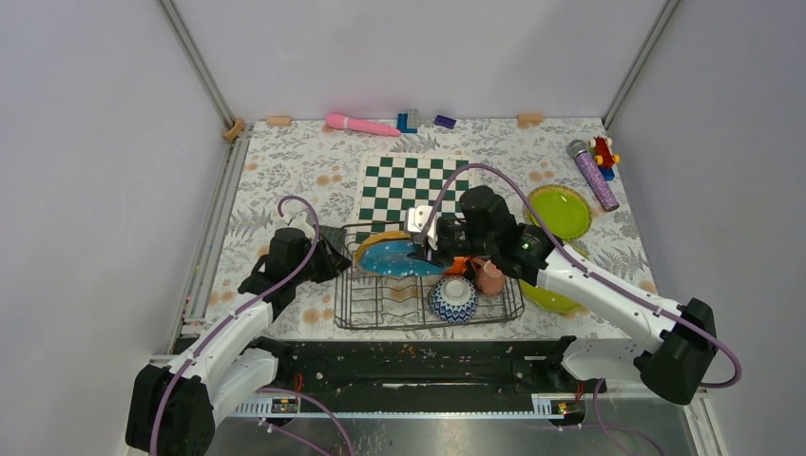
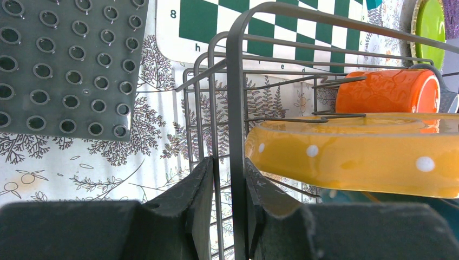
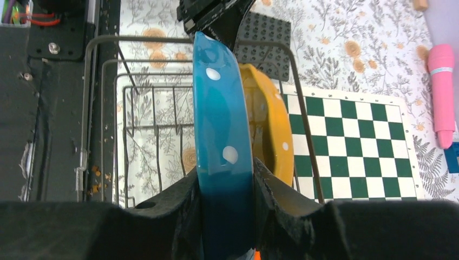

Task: Unload the mixed dishes from the dish rack
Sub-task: Pick up the plate from the dish rack, then place the plate at the center of the board.

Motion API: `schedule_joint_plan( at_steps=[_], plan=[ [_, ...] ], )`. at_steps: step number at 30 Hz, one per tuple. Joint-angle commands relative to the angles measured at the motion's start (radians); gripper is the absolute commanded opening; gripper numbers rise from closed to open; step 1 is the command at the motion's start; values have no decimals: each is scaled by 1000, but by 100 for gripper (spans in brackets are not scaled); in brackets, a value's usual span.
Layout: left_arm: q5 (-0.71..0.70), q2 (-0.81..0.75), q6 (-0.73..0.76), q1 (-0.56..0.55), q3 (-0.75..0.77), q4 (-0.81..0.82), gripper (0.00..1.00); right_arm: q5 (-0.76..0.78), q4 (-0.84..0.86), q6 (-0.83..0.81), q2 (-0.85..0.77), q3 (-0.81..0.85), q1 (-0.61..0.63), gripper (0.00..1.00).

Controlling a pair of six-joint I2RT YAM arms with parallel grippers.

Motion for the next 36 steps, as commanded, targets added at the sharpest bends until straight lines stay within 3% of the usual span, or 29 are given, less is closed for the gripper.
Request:
schedule_joint_plan(
  at_steps=[1,8,17,26,30,36],
  plan=[
    [-42,20,23,1,16,-37,23,-63,182,155,-91,32,19,0],
    [-37,20,22,1,18,-37,23,-34,243,363,-156,34,19,0],
    [-29,20,18,1,18,-37,22,208,212,770,-178,103,-11,0],
    [-25,14,19,1,18,-41,22,54,318,1187,-145,64,-248,0],
    [-28,10,19,1,18,-44,22,54,389,1317,-171,13,-348,0],
    [-36,8,19,1,19,-53,22,171,380,1443,-261,-68,-501,0]
  ],
)
